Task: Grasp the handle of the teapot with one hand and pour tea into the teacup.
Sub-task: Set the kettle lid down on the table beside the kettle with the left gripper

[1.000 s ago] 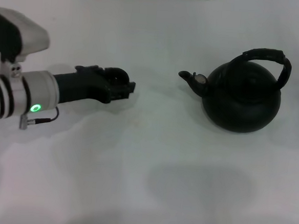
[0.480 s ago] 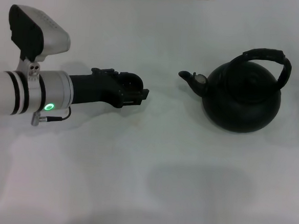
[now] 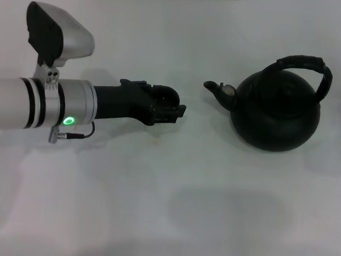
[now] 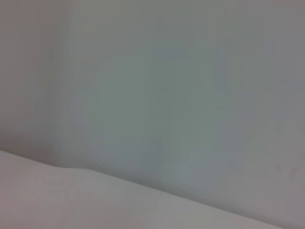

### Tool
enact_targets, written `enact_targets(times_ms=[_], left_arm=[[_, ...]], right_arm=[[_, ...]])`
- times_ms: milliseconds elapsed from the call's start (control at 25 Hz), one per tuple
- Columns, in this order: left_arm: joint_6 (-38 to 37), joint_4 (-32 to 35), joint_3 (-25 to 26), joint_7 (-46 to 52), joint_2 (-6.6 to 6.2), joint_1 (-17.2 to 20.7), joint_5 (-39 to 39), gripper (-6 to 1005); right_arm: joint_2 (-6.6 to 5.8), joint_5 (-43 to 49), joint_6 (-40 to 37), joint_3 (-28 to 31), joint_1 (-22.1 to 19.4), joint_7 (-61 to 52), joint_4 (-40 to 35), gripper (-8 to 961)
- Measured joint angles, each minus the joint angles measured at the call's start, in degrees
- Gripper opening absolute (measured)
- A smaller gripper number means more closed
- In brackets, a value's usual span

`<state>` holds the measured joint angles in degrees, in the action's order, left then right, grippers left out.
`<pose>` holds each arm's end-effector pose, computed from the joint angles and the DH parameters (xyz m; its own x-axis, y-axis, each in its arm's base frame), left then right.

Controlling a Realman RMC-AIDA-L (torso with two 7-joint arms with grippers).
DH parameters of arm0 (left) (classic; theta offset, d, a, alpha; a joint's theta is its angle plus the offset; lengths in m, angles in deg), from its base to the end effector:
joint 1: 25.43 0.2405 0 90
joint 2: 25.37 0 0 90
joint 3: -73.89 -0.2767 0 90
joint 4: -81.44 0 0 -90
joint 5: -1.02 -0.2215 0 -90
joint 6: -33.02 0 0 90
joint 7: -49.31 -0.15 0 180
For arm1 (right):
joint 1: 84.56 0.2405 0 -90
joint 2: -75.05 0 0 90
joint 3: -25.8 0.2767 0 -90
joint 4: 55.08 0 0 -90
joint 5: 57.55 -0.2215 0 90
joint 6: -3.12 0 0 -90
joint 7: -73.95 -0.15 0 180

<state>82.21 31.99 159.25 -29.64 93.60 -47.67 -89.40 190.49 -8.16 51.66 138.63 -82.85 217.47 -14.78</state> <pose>-0.2454 0.3513 -0.1106 0.7886 0.4943 0.3658 0.5905 -0.7746 -0.2265 0.4298 0.2887 0.0581 0.8572 -0.1828 -0.4815 -0.5125 -0.2109 -0.8324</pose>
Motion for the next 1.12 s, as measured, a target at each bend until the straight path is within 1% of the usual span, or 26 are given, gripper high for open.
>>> enact_targets(times_ms=[520,840,1120], left_arm=[[-0.71,3.68,-1.43,-0.01,0.03,-0.05,0.08,712],[-0.78,5.69,-1.42,-2.3,0.18,-0.15,0.12,711],[-1.14,5.88,-1.33,-4.56,0.19,-0.05,2.49,711]], right_arm=[[0.1,0.0,0.68,0.12,-0.7,0.04,-0.11,617],[0.13,0.0,0.96,0.06,-0.56,0.09,-0.84,617],[0.2,0.0,0.96,0.07,-0.32,0.63,-1.56,617]])
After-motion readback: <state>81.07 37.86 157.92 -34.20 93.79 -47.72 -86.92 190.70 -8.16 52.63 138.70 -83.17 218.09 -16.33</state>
